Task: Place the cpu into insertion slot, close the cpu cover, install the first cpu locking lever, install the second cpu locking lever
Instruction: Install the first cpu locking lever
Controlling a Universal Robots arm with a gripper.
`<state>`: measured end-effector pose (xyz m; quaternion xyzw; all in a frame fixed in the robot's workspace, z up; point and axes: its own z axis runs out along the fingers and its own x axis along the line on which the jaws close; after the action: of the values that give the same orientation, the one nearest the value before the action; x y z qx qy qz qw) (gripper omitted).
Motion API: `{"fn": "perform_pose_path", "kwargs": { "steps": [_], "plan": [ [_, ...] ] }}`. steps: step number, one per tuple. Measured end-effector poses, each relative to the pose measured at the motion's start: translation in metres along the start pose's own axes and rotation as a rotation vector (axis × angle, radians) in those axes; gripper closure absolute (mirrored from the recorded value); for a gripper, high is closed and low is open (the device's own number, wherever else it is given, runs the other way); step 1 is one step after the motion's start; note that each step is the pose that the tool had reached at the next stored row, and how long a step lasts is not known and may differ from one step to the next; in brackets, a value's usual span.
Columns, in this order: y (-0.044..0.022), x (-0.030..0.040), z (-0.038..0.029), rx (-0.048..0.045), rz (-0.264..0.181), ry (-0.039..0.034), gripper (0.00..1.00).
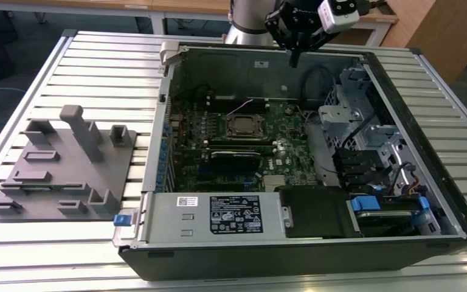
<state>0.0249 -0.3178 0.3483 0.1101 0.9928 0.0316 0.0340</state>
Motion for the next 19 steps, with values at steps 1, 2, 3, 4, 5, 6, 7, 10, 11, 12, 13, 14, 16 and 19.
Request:
{"fn": "perform_pose_path", "kwargs": {
  "steps": [1,2,3,4,5,6,7,10,11,12,13,14,16,19],
  "plan": [
    [-0.0004,0.0019,-0.0001,0.0000,0.000,-0.0001,0.90],
    [-0.0010,0.0045,-0.0003,0.0000,0.000,-0.0001,0.90],
    [-0.0013,0.0059,-0.0004,0.0001,0.000,-0.0002,0.90],
    [-0.0013,0.0060,-0.0004,0.0000,0.000,-0.0002,0.90],
    [-0.0013,0.0060,-0.0004,-0.0001,0.000,-0.0001,0.90],
    [-0.0013,0.0060,-0.0004,-0.0001,0.000,-0.0001,0.90],
    [-0.0014,0.0062,-0.0003,-0.0001,0.000,-0.0002,0.90],
    [-0.0027,0.0122,-0.0004,-0.0002,0.000,-0.0002,0.90],
    [-0.0029,0.0129,-0.0005,-0.0001,0.000,-0.0003,0.90],
    [-0.0029,0.0129,-0.0005,-0.0001,0.000,-0.0003,0.90],
    [-0.0029,0.0129,-0.0005,-0.0001,0.000,-0.0002,0.90],
    [-0.0029,0.0130,-0.0005,-0.0001,0.000,-0.0002,0.90],
    [-0.0037,0.0167,-0.0004,-0.0001,0.000,-0.0002,0.90],
    [-0.0055,0.0241,-0.0006,0.0001,0.000,-0.0002,0.90]
  ]
}}
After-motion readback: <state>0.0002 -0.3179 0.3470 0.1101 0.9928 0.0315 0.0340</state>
